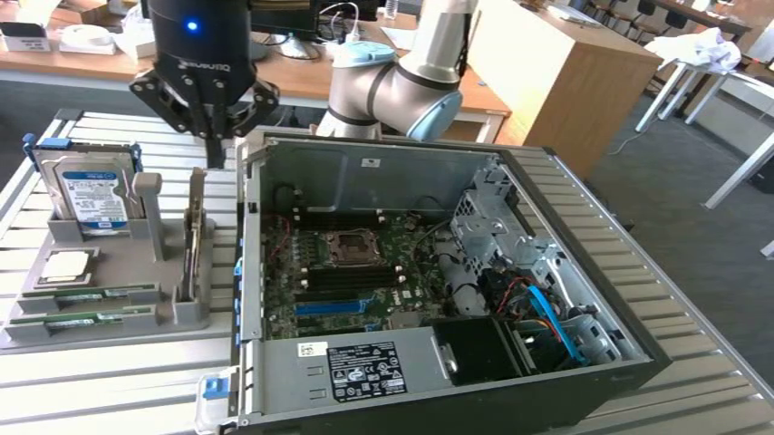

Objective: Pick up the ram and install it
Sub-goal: 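Reach for the ram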

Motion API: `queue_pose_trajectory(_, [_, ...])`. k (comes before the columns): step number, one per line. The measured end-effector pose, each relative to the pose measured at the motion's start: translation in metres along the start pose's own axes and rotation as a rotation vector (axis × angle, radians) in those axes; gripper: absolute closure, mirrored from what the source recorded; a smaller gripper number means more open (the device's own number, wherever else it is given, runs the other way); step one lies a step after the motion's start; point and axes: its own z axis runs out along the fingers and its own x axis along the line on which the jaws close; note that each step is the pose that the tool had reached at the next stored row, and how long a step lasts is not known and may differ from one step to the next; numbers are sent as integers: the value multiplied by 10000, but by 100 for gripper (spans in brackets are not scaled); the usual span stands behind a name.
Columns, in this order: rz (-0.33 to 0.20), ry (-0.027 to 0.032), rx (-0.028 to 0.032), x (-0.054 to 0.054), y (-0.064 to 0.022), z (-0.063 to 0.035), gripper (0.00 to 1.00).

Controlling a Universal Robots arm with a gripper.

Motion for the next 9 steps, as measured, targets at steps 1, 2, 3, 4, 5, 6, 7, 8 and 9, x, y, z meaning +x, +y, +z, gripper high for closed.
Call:
queue_pose_trajectory(1, [-1,0,0,24,-2,-1,90])
queue_pose_trajectory(2, [1,1,1,52,-4,-1,90])
queue_pose_trajectory(3, [1,0,0,76,-6,-1,90])
queue_pose_trajectory(4, [1,0,0,100,-7,-2,90])
queue_pose_trajectory(5, [1,0,0,124,-9,-3,90])
queue_pose_trajectory(6, [1,0,0,147,-11,-3,90])
queue_pose_trajectory(7, [1,0,0,171,-13,-4,90])
queue_pose_trajectory(8, [0,0,0,193,-14,-5,90])
queue_pose_trajectory(9, [0,0,0,217,-16,-5,90])
